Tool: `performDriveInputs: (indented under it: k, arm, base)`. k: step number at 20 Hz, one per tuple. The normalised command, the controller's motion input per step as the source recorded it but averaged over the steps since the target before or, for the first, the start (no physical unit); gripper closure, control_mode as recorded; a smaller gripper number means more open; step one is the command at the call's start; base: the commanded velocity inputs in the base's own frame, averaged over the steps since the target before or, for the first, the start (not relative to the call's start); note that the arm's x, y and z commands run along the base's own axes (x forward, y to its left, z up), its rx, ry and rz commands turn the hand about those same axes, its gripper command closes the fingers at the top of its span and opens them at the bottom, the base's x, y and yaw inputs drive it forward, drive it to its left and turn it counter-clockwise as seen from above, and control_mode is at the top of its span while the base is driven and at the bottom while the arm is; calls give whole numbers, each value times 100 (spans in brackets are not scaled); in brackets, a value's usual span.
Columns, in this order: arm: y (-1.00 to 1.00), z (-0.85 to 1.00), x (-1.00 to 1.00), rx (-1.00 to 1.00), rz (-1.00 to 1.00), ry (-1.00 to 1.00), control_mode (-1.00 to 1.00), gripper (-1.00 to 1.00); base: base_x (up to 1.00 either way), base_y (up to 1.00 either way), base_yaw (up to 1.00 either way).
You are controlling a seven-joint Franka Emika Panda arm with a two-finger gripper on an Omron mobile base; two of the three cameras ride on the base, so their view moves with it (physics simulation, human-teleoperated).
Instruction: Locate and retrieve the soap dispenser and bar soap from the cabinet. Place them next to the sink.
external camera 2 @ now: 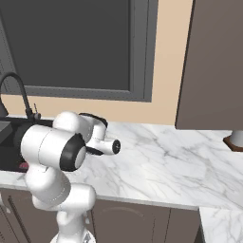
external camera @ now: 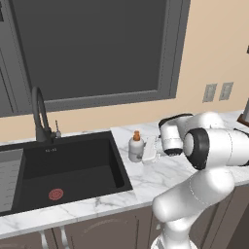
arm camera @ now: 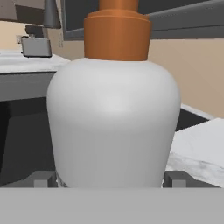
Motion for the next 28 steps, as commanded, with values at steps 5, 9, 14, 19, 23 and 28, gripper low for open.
performDriveInputs:
  k: [5,9,14,19,23,28]
  arm:
    - [1,-28,30,0,0,0,-100,100]
    - [2,-25,27,0,0,0,-100,100]
    - [4,-26,24,0,1,-1,-100,100]
    - [3,-24,17,0,2,-1,-100,100]
    - [10,-35,11,5,5,0,-100,100]
    - [8,-36,8,6,5,0,-100,-100]
  base:
    - [0,0,0]
    - [0,0,0]
    - [0,0,0]
    - [0,0,0]
    - [0,0,0]
    - [0,0,0]
